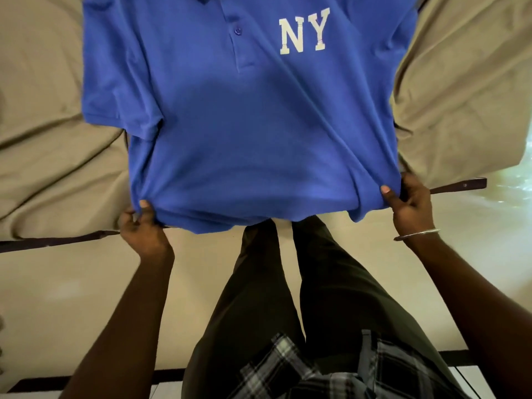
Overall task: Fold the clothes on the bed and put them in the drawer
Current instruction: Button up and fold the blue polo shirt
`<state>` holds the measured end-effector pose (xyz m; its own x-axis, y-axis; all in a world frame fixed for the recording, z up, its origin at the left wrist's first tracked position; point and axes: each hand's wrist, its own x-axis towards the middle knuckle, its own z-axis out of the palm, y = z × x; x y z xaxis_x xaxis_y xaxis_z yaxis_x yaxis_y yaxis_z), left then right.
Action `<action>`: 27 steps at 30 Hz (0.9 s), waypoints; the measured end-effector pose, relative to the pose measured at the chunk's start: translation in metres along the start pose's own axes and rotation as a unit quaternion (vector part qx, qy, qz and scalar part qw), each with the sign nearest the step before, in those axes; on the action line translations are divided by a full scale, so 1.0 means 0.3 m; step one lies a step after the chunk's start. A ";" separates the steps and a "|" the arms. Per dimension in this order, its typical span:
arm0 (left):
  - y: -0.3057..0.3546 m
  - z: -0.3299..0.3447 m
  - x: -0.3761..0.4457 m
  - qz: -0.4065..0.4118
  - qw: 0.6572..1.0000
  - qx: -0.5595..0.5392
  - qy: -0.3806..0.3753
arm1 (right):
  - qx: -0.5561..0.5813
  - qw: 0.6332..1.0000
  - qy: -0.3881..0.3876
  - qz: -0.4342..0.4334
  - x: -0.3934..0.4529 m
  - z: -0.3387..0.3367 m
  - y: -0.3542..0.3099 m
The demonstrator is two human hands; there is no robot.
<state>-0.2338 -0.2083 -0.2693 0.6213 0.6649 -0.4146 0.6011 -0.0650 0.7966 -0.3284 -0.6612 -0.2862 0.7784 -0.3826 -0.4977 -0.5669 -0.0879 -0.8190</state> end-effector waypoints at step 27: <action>0.027 -0.009 0.037 0.048 0.929 0.350 0.110 | -0.311 0.948 0.065 -0.012 -0.085 0.066 -0.015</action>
<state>-0.2233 -0.1994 -0.2662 0.6180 0.7617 -0.1946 0.7751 -0.5488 0.3131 -0.3402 -0.6329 -0.2755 0.7767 -0.4794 -0.4085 -0.6296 -0.6080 -0.4836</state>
